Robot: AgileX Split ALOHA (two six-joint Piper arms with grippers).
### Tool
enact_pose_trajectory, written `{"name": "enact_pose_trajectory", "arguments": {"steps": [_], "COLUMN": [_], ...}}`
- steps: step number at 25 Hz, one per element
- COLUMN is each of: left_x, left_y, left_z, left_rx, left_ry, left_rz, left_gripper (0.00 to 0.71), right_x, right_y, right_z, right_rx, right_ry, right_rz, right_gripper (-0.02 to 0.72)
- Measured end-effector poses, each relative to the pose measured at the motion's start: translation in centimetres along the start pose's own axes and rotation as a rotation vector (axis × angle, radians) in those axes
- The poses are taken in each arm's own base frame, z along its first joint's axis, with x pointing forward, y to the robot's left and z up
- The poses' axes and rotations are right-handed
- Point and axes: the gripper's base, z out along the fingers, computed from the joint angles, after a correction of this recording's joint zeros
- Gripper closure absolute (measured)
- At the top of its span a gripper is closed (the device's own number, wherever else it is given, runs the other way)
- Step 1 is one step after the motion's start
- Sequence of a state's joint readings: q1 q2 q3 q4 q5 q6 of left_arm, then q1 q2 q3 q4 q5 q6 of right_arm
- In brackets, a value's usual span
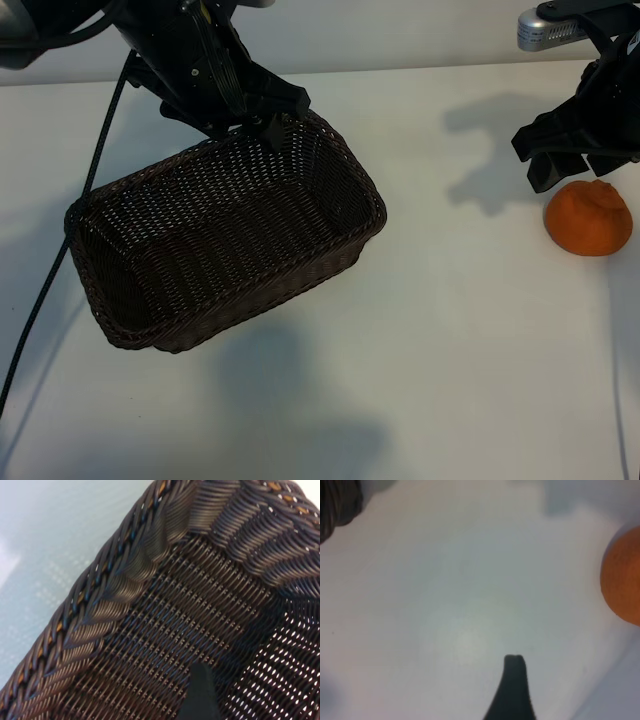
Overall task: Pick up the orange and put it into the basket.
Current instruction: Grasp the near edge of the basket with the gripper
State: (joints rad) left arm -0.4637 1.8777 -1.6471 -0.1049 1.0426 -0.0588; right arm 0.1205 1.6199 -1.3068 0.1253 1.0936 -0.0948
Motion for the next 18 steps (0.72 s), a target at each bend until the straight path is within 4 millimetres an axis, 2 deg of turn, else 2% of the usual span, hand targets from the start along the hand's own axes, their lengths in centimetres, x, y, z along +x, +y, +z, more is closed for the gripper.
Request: {"name": "enact_pose_trajectory", "arguments": {"steps": [5,9,12,18], "left_x": [0.2,0.9,2.1,6.1], "left_y": [0.6,1.0,1.3,2.7], "left_z": [-0.2,-1.3,-1.8,-2.2], "left_rx": [-0.066,-0.112,-0.143,-0.266], "left_ry": [0.013,0.016,0.025,0.051], "left_rz": [-0.072,-0.132,-0.165,-0.251], "left_gripper": [0.126,0.126,0.133,0.137], "right_x": [0.0,0.0,0.0,0.0], "right_y": [0.0,0.0,0.0,0.0], "right_z": [0.0,0.0,0.0,0.0], "right_rx": [0.0,0.0,0.0,-0.001], "right_ry": [-0.001,-0.001,-0.001,-0.001], "right_rz": [0.0,0.0,0.0,0.0], "right_gripper": [0.116,0.116,0.116,0.116]}}
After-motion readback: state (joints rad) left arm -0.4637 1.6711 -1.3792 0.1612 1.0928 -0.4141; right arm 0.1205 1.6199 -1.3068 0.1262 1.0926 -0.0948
